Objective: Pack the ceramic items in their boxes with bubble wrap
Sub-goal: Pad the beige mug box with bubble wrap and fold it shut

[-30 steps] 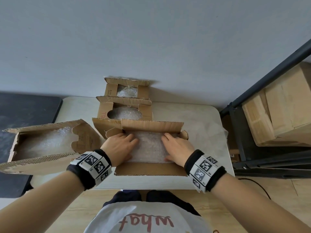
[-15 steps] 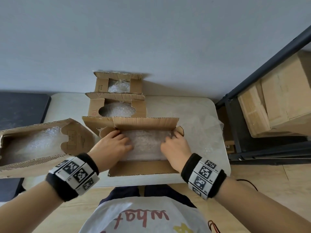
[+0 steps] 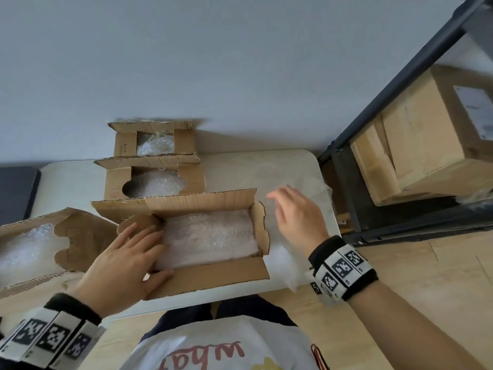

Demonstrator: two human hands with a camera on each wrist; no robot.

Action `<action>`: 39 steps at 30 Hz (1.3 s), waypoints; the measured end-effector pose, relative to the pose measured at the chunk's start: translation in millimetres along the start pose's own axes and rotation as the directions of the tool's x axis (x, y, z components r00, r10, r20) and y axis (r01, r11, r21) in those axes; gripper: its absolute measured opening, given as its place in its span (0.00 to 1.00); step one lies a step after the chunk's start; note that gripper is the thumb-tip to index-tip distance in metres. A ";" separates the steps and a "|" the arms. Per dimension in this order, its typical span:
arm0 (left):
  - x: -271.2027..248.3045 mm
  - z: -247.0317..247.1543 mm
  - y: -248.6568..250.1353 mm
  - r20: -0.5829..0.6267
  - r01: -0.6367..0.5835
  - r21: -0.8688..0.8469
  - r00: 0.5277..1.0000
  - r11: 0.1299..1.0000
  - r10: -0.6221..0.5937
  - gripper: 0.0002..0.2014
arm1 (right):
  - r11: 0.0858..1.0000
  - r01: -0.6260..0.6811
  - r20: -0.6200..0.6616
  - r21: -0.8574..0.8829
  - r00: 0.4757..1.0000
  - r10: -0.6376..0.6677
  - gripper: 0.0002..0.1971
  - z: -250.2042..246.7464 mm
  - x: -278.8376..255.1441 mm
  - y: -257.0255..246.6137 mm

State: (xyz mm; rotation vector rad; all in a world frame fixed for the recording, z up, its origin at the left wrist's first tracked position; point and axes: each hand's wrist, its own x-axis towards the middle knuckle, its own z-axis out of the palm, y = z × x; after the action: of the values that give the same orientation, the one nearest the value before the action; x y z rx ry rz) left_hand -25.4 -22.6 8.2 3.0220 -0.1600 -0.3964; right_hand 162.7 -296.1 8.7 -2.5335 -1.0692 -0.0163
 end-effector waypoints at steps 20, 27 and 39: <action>-0.5 32.4 1.1 0.164 0.252 -0.104 0.958 0.962 -0.234 0.57 | 0.677 -0.690 0.226 -0.254 0.639 0.736 0.19 100.1 -27.3 105.4; 0.2 32.9 -3.2 0.183 0.254 -0.144 0.957 0.956 -0.227 0.59 | 0.733 -0.644 -0.015 0.220 0.749 0.663 0.11 55.3 -15.9 98.0; 36.2 -59.2 25.1 -0.303 0.035 -0.373 0.940 0.927 -0.157 0.40 | 0.766 -0.304 -0.171 0.566 0.866 0.470 0.24 -88.2 36.8 35.9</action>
State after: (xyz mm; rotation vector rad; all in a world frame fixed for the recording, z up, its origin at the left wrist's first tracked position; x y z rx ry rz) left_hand 22.6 -47.2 58.6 2.6796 0.0820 0.0742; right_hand 225.9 -325.0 83.6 -2.1037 -0.3328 -0.0001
